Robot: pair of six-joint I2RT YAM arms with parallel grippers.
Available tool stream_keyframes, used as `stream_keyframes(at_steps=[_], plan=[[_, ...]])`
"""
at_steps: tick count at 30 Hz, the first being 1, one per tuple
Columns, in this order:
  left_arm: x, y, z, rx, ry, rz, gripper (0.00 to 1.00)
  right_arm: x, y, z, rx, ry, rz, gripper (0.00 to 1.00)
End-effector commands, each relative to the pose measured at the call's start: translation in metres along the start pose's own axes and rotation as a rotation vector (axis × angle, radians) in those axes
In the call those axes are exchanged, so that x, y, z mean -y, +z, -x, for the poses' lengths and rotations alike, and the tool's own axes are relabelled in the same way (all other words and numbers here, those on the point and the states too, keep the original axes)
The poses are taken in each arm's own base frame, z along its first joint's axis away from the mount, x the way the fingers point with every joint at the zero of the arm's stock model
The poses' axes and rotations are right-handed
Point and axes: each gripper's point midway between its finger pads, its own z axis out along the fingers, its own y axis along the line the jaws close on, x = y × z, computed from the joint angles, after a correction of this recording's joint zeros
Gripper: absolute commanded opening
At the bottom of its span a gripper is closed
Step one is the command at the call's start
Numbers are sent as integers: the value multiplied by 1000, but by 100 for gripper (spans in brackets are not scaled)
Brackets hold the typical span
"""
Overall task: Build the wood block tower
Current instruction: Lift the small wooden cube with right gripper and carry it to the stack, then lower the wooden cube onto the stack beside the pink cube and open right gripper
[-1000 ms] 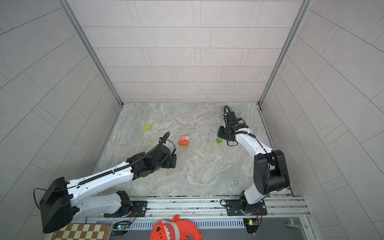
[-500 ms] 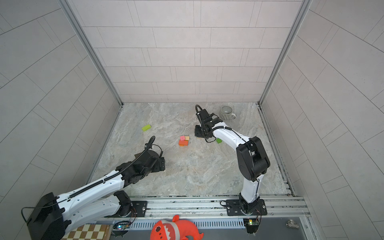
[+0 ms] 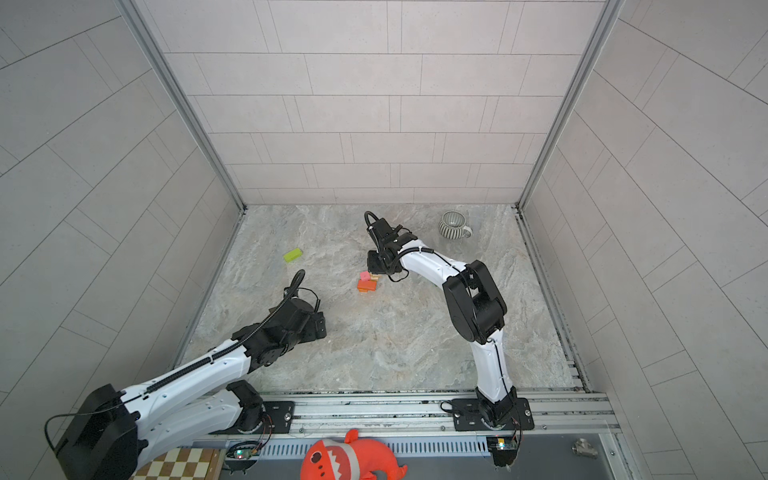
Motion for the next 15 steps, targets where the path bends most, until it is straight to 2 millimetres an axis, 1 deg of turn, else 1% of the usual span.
stream_keyframes(at_steps=[1, 11, 15], plan=[[-1, 3, 1, 8, 16, 2, 100, -1, 6, -2, -17, -4, -11, 28], [-2, 4, 2, 5, 15, 2, 100, 1, 20, 1, -26, -13, -36, 29], [-3, 5, 2, 4, 16, 3, 100, 2, 22, 2, -24, -12, -43, 29]])
